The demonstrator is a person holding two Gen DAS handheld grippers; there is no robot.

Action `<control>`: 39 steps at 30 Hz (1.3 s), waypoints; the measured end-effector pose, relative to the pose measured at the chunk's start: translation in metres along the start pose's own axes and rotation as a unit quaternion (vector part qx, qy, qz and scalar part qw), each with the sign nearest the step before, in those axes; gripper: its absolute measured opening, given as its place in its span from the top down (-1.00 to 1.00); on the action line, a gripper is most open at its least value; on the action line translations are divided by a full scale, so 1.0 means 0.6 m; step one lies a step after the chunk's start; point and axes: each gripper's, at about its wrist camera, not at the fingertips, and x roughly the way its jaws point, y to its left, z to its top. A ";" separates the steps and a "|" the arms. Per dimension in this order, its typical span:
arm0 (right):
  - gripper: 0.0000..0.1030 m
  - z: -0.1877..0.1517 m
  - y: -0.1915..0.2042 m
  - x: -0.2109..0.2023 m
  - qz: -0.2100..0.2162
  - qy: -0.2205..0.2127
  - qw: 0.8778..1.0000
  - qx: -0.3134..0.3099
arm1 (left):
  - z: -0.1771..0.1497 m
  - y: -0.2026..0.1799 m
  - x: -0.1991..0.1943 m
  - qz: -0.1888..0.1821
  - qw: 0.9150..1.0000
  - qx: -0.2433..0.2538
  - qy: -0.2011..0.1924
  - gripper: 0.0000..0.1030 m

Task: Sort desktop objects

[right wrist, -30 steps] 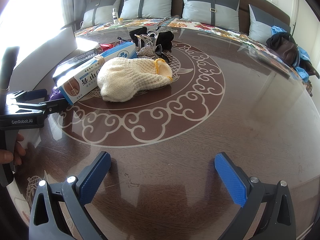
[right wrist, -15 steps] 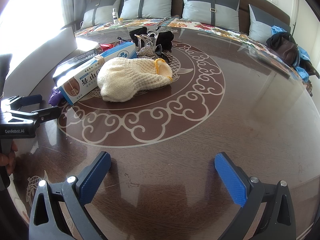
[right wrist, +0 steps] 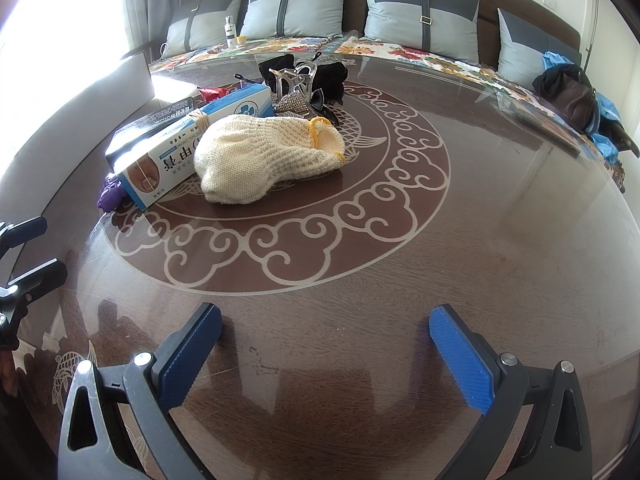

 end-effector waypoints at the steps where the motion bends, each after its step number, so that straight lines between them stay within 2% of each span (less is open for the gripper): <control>1: -1.00 0.000 0.000 0.000 0.000 0.000 1.000 0.000 | -0.001 0.004 0.000 -0.002 1.000 -0.005 0.002 -1.00; 10: -1.00 0.000 0.000 0.000 0.000 0.000 1.000 0.000 | 0.017 0.045 -0.011 0.007 0.999 -0.032 -0.008 -1.00; 15: -1.00 0.000 0.000 0.000 0.000 0.000 1.000 0.000 | 0.062 0.054 -0.001 0.005 1.000 -0.025 -0.010 -1.00; 18: -1.00 0.000 0.000 0.000 0.000 0.000 1.000 0.000 | 0.093 0.054 0.017 0.021 1.000 -0.012 0.000 -1.00; 21: -1.00 0.000 0.000 0.000 0.000 0.000 1.000 0.000 | 0.133 0.059 0.028 0.004 1.000 -0.016 -0.006 -1.00; 25: -1.00 0.000 0.000 0.000 0.000 0.000 1.000 0.000 | 0.175 0.050 0.086 -0.016 0.999 0.016 0.047 -1.00; 29: -1.00 0.000 0.000 0.000 0.000 0.000 1.000 0.000 | 0.189 0.033 0.138 -0.038 0.993 0.064 0.094 -1.00; 30: -1.00 0.000 0.000 0.000 0.000 0.000 1.000 0.000 | 0.193 0.034 0.142 -0.052 0.992 0.064 0.095 -1.00; 39: -1.00 0.000 -0.001 0.000 0.000 0.000 1.000 0.000 | 0.222 0.034 0.191 -0.087 0.989 0.028 0.118 -1.00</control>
